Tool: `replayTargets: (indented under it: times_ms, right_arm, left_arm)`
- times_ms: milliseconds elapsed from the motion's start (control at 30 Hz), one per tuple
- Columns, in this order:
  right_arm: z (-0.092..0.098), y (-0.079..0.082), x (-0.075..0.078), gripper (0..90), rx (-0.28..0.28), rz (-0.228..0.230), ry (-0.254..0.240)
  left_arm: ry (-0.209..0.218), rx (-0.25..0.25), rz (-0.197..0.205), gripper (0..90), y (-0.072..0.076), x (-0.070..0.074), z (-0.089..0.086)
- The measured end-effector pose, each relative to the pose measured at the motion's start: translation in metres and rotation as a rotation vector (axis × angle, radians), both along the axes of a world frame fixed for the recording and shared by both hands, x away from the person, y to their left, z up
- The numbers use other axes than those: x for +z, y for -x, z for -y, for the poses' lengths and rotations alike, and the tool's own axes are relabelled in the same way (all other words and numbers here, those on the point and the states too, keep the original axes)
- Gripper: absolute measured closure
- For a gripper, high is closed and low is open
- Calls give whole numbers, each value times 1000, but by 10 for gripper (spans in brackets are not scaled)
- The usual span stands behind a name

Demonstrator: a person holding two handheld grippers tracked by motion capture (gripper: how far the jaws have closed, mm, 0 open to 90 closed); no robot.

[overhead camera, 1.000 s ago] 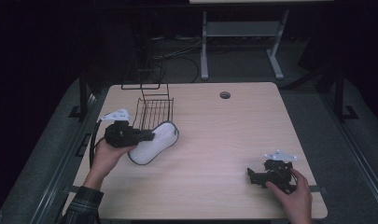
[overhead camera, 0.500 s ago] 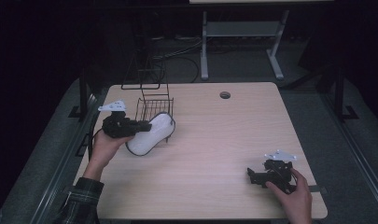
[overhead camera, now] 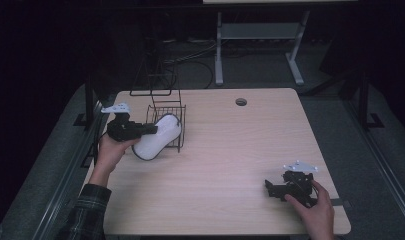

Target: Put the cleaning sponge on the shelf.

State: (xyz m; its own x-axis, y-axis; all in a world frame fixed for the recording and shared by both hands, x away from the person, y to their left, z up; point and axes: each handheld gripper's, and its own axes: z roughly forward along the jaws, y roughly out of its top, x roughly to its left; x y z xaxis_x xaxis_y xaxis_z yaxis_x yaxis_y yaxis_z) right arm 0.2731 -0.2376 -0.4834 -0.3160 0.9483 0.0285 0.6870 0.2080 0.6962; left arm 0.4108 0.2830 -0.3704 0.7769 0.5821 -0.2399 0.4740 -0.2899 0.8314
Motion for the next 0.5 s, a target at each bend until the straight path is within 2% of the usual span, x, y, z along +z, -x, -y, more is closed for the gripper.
replayTargets:
  times_ms: [300, 500]
  right_arm:
    - [0, 0, 0, 0, 0, 1, 0]
    - [0, 0, 0, 0, 0, 1, 0]
  left_arm:
    - [6, 47, 1, 788, -14, 0, -8]
    - [-3, 75, -24, 788, -28, -6, -13]
